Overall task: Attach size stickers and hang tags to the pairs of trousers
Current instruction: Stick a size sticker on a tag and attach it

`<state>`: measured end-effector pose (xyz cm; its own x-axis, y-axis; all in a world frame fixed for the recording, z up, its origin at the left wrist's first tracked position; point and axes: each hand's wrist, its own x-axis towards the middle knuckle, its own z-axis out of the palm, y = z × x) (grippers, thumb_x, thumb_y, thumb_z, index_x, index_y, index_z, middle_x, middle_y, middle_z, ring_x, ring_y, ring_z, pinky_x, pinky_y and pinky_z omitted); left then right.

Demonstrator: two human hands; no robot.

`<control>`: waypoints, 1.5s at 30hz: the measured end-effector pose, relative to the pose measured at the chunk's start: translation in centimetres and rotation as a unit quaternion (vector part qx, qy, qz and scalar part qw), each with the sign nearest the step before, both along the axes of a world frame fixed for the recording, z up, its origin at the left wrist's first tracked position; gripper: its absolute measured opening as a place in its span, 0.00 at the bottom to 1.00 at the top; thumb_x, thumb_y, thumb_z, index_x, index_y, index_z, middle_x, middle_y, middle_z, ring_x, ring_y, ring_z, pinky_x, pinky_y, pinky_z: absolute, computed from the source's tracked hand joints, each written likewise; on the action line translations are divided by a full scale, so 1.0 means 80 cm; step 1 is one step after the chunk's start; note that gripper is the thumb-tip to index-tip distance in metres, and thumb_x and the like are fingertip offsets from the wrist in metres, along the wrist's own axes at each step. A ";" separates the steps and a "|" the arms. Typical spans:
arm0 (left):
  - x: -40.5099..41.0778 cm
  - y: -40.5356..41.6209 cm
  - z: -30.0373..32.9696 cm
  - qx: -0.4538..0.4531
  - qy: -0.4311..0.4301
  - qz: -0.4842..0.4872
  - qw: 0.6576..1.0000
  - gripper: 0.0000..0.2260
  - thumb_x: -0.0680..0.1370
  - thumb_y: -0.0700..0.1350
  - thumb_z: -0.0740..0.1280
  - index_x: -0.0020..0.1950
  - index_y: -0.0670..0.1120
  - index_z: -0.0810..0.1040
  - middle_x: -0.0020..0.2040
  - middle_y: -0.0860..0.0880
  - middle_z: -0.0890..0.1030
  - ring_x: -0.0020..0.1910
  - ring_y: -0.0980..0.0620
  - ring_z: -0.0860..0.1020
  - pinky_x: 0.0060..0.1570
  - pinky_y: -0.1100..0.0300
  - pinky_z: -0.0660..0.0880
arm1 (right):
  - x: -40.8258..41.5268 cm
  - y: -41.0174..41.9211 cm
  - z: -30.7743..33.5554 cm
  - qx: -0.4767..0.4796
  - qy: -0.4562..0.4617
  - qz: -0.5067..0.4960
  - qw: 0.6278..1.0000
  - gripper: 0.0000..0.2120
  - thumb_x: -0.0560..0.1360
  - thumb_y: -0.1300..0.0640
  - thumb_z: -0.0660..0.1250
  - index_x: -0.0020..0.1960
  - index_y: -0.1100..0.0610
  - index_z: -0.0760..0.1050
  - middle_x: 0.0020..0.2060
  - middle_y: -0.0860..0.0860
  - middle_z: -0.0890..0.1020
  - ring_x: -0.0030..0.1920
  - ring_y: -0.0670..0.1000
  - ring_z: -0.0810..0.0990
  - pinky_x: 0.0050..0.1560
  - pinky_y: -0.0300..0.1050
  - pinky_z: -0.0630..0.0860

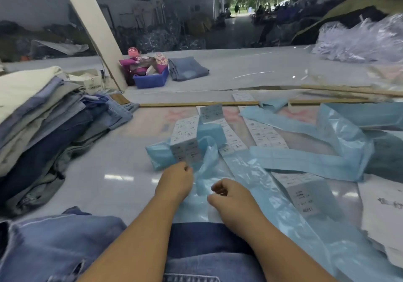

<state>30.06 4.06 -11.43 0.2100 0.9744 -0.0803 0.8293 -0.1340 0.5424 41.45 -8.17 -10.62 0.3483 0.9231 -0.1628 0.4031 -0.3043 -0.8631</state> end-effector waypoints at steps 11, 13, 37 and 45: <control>-0.002 -0.002 -0.001 0.076 0.111 -0.049 0.990 0.12 0.72 0.54 0.70 0.50 0.49 0.81 0.53 0.50 0.77 0.53 0.47 0.75 0.52 0.52 0.76 | -0.011 -0.002 -0.012 0.008 -0.083 0.153 0.985 0.31 0.70 0.55 0.62 0.70 0.34 0.63 0.67 0.47 0.69 0.69 0.51 0.63 0.68 0.45 0.64; -0.001 -0.001 -0.002 0.093 0.117 -0.053 0.987 0.10 0.72 0.53 0.69 0.49 0.50 0.82 0.53 0.51 0.78 0.51 0.48 0.75 0.50 0.54 0.75 | -0.011 -0.002 -0.017 -0.038 -0.101 0.155 0.982 0.30 0.70 0.52 0.62 0.71 0.36 0.61 0.69 0.52 0.66 0.71 0.53 0.61 0.68 0.47 0.64; -0.008 0.001 0.001 0.125 0.135 -0.081 0.980 0.05 0.74 0.52 0.66 0.47 0.54 0.81 0.49 0.55 0.80 0.48 0.51 0.77 0.47 0.58 0.74 | -0.010 -0.001 -0.016 -0.096 -0.158 0.161 0.970 0.19 0.72 0.47 0.62 0.63 0.44 0.70 0.75 0.53 0.62 0.77 0.53 0.54 0.72 0.51 0.61; -0.002 -0.008 0.012 0.145 0.177 -0.077 0.970 0.06 0.76 0.46 0.62 0.42 0.51 0.76 0.44 0.52 0.80 0.41 0.49 0.77 0.41 0.58 0.72 | -0.011 -0.013 -0.002 -0.117 -0.161 0.131 0.971 0.17 0.72 0.49 0.62 0.61 0.46 0.72 0.67 0.56 0.67 0.71 0.57 0.65 0.62 0.50 0.67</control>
<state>29.91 3.46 -10.51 0.3646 0.9260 0.0983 0.9148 -0.3759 0.1480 40.61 -9.24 -10.76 0.1743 0.9377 -0.3007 0.7309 -0.3278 -0.5986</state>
